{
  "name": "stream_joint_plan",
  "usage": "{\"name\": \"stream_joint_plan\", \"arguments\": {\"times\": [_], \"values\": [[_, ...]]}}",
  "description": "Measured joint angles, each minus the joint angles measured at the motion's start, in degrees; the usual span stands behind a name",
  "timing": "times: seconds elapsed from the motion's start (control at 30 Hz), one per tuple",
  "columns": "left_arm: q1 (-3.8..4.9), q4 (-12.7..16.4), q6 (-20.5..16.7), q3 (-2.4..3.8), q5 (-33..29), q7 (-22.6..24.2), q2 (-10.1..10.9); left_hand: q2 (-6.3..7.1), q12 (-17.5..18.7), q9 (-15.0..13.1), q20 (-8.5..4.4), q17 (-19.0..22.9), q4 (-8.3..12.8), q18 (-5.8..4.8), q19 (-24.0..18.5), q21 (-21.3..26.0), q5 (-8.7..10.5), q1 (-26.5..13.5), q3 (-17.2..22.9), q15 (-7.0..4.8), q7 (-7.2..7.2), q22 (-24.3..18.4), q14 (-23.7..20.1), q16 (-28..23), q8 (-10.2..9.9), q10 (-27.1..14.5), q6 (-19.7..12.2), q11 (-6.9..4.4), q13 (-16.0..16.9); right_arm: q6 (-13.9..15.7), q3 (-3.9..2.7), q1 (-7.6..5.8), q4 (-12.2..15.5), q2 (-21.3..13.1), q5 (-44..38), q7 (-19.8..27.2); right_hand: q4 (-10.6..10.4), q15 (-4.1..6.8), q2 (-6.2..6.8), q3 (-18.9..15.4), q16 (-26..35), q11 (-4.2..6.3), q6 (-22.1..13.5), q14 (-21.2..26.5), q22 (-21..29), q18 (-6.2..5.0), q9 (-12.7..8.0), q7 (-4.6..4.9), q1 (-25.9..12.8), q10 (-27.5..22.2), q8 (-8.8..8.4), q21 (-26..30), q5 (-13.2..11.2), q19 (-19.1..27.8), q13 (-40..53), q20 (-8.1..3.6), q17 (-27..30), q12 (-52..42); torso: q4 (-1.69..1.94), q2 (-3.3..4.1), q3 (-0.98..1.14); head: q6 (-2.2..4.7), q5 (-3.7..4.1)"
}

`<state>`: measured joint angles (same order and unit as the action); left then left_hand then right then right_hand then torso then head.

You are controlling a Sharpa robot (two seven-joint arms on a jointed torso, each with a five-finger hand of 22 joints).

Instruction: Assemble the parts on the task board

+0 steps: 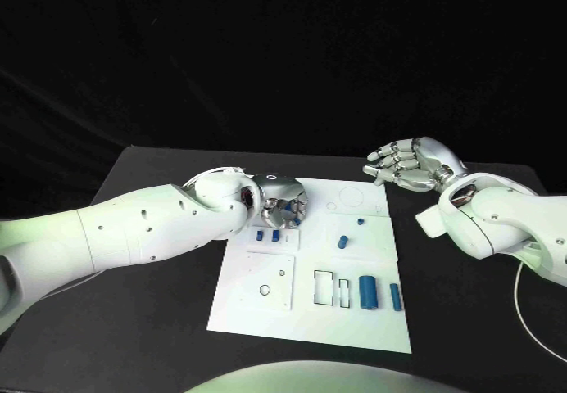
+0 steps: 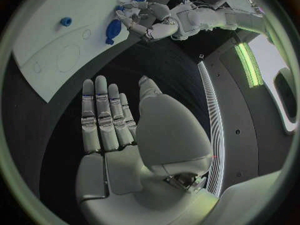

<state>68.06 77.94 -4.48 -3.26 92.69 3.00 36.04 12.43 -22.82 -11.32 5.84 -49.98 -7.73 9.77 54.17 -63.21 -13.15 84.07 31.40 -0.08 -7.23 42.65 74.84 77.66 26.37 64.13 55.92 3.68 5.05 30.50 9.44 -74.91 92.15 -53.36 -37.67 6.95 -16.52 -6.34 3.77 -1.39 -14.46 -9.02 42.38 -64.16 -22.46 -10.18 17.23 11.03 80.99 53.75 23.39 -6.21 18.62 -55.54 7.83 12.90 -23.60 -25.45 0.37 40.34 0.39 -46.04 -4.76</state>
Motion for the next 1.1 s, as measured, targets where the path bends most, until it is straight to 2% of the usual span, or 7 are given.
{"name": "stream_joint_plan", "arguments": {"times": [0.13, 0.4, 0.5, 0.8, 1.1], "values": [[-0.01, 1.1, -1.0, 0.52, -0.9, 0.5, 0.9, -0.03, 1.2, -0.1, 0.0, 0.2, 0.0, 0.0, 0.0, -0.2, 0.0, -1.2, 0.0, 0.0, -0.06, 0.2, 0.0, 0.0, -0.5, 0.4, 0.1, 0.02, -0.2, 0.0, 0.0, 0.01, 0.0, 0.0, 0.0, 0.0, 0.0, 0.0, 0.0, 0.0, 0.0, 0.0, 0.0, 0.0, 0.0, 0.0, 0.0, 0.0, 0.0, 0.0, 0.0, 0.0, 0.0, 0.0, 0.0, 0.0, 0.0, 0.0, 0.0, -0.05, 0.0, 0.04, 0.02], [0.0, 3.9, -2.3, 2.15, -2.7, 0.8, 3.5, 0.02, 1.9, -0.1, 0.0, 0.3, 0.0, 0.0, 0.0, -0.2, 0.0, -1.4, 0.0, 0.2, -0.22, 0.3, 0.2, 0.2, -0.7, 0.6, 0.2, 0.22, -0.3, 0.1, 0.01, 0.2, -0.1, 0.0, 0.0, 0.0, 0.0, 0.0, 0.0, 0.0, 0.0, 0.0, 0.0, 0.0, 0.1, 0.0, 0.0, 0.0, 0.0, 0.0, 0.0, 0.2, 0.0, 0.0, -0.1, 0.0, 0.1, 0.0, 0.04, -0.16, 0.0, 0.28, -0.19], [0.02, 4.5, -2.4, 2.42, -3.1, 0.7, 4.5, 0.26, 1.9, -0.2, 0.21, 0.3, 0.0, 0.0, 0.2, -0.2, 0.0, -1.6, 0.0, 0.2, -0.1, 0.4, 0.2, 0.2, -0.7, 0.6, 0.3, 0.22, -0.3, 0.1, 0.01, 0.27, -0.2, 0.0, 0.0, 0.0, 0.0, 0.0, 0.0, 0.0, 0.0, 0.0, 0.0, 0.0, 0.1, 0.0, 0.0, 0.0, 0.0, 0.0, 0.0, 0.2, 0.0, 0.0, -0.2, 0.0, 0.1, 0.0, 0.04, -0.18, 0.0, 0.37, -0.26], [0.02, 4.2, -2.0, 2.57, -4.0, 0.1, 6.7, 0.26, 2.4, -0.4, 0.21, 0.3, 0.0, 0.01, 0.2, -0.4, 0.01, -1.6, 0.0, 0.2, -0.04, 0.5, 0.2, 0.2, -1.0, 0.8, 0.4, 0.02, -0.3, 0.1, 0.01, 0.4, -0.3, 0.0, 0.0, 0.0, 0.0, 0.0, 0.0, 0.0, 0.0, 0.0, 0.0, 0.0, 0.2, 0.0, 0.0, 0.0, 0.0, 0.0, 0.0, 0.2, 0.0, 0.0, -0.2, 0.0, 0.1, 0.0, 0.06, -0.1, 0.0, 0.43, -0.21], [-0.07, 3.7, -1.4, 2.41, -4.5, -0.6, 8.2, 0.27, 2.4, -0.4, 0.21, 0.3, 0.0, 0.01, 0.2, -0.4, 0.06, -1.6, 0.0, 0.2, -0.03, 0.5, 0.2, 0.2, -1.0, 0.8, 0.4, 0.04, -0.4, 0.1, 0.01, 0.46, -0.3, -0.1, 0.0, 0.0, 0.0, 0.0, 0.0, 0.0, 0.0, 0.0, 0.0, 0.0, 0.2, 0.0, 0.0, 0.0, 0.0, 0.0, 0.0, 0.2, 0.0, 0.0, -0.3, 0.0, 0.1, 0.0, 0.06, 0.0, -0.01, 0.41, -0.26]]}}
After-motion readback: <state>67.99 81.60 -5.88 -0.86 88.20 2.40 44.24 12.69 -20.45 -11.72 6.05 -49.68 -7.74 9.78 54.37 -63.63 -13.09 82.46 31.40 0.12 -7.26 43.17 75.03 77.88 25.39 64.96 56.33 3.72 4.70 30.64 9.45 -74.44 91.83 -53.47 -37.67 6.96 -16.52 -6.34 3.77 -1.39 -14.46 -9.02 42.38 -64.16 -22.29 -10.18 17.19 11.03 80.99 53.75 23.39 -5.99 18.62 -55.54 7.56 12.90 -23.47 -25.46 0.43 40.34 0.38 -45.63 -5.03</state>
